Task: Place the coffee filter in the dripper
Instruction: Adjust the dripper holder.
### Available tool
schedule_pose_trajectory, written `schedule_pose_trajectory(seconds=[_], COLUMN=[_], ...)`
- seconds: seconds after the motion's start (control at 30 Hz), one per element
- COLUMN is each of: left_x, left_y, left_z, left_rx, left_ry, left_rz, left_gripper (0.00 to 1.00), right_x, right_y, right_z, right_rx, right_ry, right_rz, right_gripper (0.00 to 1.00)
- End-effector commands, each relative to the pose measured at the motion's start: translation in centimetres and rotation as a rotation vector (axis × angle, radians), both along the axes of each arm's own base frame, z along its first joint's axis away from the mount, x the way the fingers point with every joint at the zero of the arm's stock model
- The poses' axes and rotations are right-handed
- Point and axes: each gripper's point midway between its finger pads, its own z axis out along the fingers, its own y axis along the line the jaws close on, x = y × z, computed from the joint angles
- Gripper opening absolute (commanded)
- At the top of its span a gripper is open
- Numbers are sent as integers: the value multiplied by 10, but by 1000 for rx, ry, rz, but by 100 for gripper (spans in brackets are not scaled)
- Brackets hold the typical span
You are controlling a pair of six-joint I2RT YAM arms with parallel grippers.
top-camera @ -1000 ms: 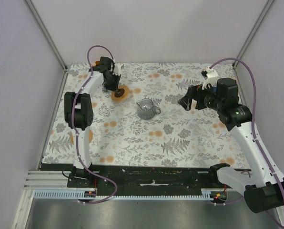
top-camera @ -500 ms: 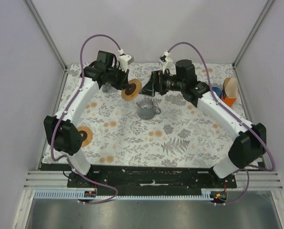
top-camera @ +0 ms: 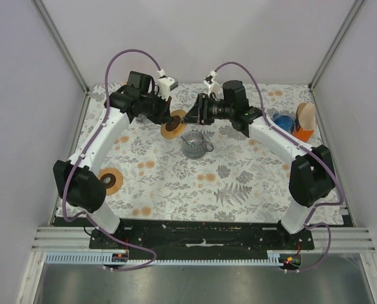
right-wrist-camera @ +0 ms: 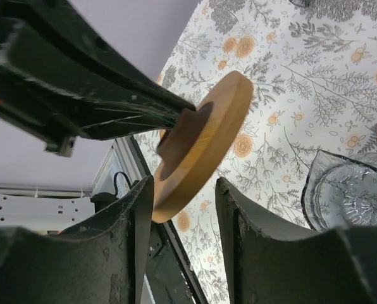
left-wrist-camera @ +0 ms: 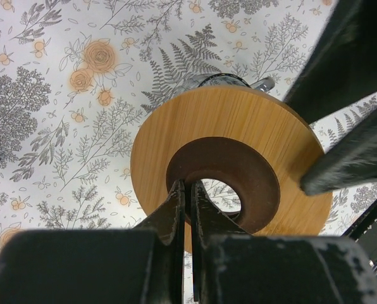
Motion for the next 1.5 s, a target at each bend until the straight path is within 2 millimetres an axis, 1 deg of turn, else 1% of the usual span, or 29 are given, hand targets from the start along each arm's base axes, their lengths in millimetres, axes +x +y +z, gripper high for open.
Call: schedule_pose_trajectory(seconds=[0.0,0.07,0.1,0.17,0.2,0.27,0.3,0.33,0.43,0.47,0.5,0.57,0.6,0.63,0.7,0.73,0.8,0.83,0.87,0.9,0.93,0.97,1.0,1.07,1.13,1.17,1.27,1.37,1.47], left_x=[-7,-10,-11,-13,-14,-16,-16,-17,-17,-18,-20,-22,-24,-24,-25,-23,-25,-24,-27,-27,-30,-31,-33,-35,-35,-36,-37,-38,-37], left_y=[-8,-6,-7,-7,-8,-8,-9,-9,-8,-8,-7,-6,-5,-3,2,9,14,16,14,10,5,0,-5,-13,-20,-24,-35,-41,-43], left_z=[44,50,51,51,51,48,49,51,56,61,63,73,81,93,114,124,146,153,159,162,165,166,167,166,162,159,134,117,112], left_rx=[-68,-73,-76,-81,-84,-86,-90,-90,-95,-102,-110,-139,-161,-191,-253,-287,-357,-387,-423,-455,-496,-535,-575,-637,-676,-679,-670,-658,-652], left_ry=[-130,-150,-155,-152,-149,-137,-140,-142,-144,-144,-134,-119,-118,-123,-124,-122,-122,-115,-95,-75,-43,3,50,138,180,193,270,319,322], left_rz=[-51,-51,-56,-61,-62,-67,-73,-75,-72,-71,-67,-60,-58,-56,-39,-17,-7,0,6,8,-4,-4,0,-2,-4,-6,12,18,27], left_gripper=[2,2,2,2,2,2,2,2,2,2,15,48,56,62,68,74,85,88,88,89,89,90,90,91,91,91,92,92,93], right_x=[5,5,6,4,4,3,2,2,-1,-1,1,5,7,8,11,11,7,4,5,2,2,0,-6,-19,-29,-32,-39,-45,-47], right_y=[8,8,9,11,12,13,12,12,6,1,-3,-15,-23,-30,-44,-48,-57,-58,-64,-64,-70,-75,-75,-76,-73,-71,-67,-63,-60], right_z=[8,4,3,5,7,13,16,19,24,26,25,27,30,35,46,51,63,67,82,82,92,104,102,115,126,128,136,141,142], right_rx=[24,14,14,22,28,39,41,40,7,-17,-47,-122,-165,-199,-276,-311,-405,-458,-526,-589,-656,-709,-763,-817,-886,-920,-1005,-1048,-1111], right_ry=[-9,-5,-5,-3,-6,-22,-37,-56,-143,-183,-216,-305,-361,-415,-527,-589,-750,-829,-962,-1060,-1187,-1315,-1425,-1627,-1768,-1808,-1910,-1992,-2033], right_rz=[24,23,23,40,48,64,69,73,84,72,58,23,2,-16,-62,-74,-87,-105,-148,-170,-233,-292,-300,-352,-376,-385,-430,-481,-487], right_gripper=[51,52,51,38,28,11,1,0,0,0,0,0,0,0,0,0,0,0,0,0,0,0,0,0,0,0,0,0,0])
